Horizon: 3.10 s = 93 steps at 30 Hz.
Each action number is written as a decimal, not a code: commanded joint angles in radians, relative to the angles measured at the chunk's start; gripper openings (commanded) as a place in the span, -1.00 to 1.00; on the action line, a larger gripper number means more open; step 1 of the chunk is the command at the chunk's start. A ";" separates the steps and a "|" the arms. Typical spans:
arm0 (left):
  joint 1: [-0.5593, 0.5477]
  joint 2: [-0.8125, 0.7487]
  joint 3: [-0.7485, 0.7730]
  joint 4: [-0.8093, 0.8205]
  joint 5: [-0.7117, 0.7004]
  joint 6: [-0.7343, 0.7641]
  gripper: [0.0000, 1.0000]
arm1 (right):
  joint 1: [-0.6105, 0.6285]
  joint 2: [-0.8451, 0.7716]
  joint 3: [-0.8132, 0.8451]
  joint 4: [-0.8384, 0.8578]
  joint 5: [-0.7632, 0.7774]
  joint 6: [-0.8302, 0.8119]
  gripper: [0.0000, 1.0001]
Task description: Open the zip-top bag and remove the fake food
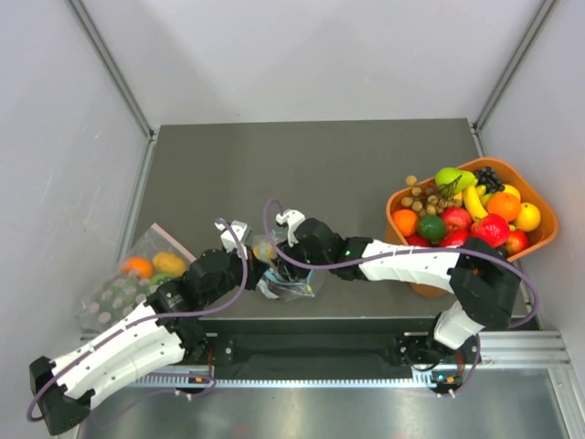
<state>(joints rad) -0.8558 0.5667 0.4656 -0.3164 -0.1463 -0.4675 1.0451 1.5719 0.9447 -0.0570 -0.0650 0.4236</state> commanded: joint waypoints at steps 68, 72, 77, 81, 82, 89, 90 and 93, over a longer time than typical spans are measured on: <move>0.004 0.044 -0.067 0.169 0.329 0.003 -1.00 | -0.048 -0.276 -0.003 -0.058 0.335 -0.126 -0.95; 0.004 0.084 -0.073 0.195 0.350 -0.005 -1.00 | -0.065 -0.270 0.028 -0.049 0.327 -0.137 -0.95; 0.004 0.159 -0.077 0.255 0.332 -0.008 -1.00 | -0.066 -0.288 0.052 -0.044 0.303 -0.134 -0.95; 0.004 0.240 -0.071 0.298 0.268 -0.033 -1.00 | -0.065 -0.322 0.069 -0.052 0.251 -0.123 -0.95; 0.004 0.268 -0.059 0.304 0.249 -0.037 -1.00 | -0.065 -0.335 0.069 -0.053 0.220 -0.115 -0.95; 0.004 0.346 0.010 0.364 0.179 -0.030 -1.00 | -0.063 -0.408 0.043 -0.070 0.081 -0.077 -0.94; 0.004 0.358 0.021 0.362 0.179 -0.019 -1.00 | -0.063 -0.424 0.034 -0.070 0.070 -0.072 -0.94; 0.004 0.413 0.059 0.365 0.203 -0.008 -1.00 | -0.065 -0.449 0.020 -0.070 0.070 -0.062 -0.94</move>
<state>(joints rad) -0.8471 0.9493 0.4709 0.0021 0.0654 -0.4973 0.9958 1.1824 0.9375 -0.1837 0.0456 0.3378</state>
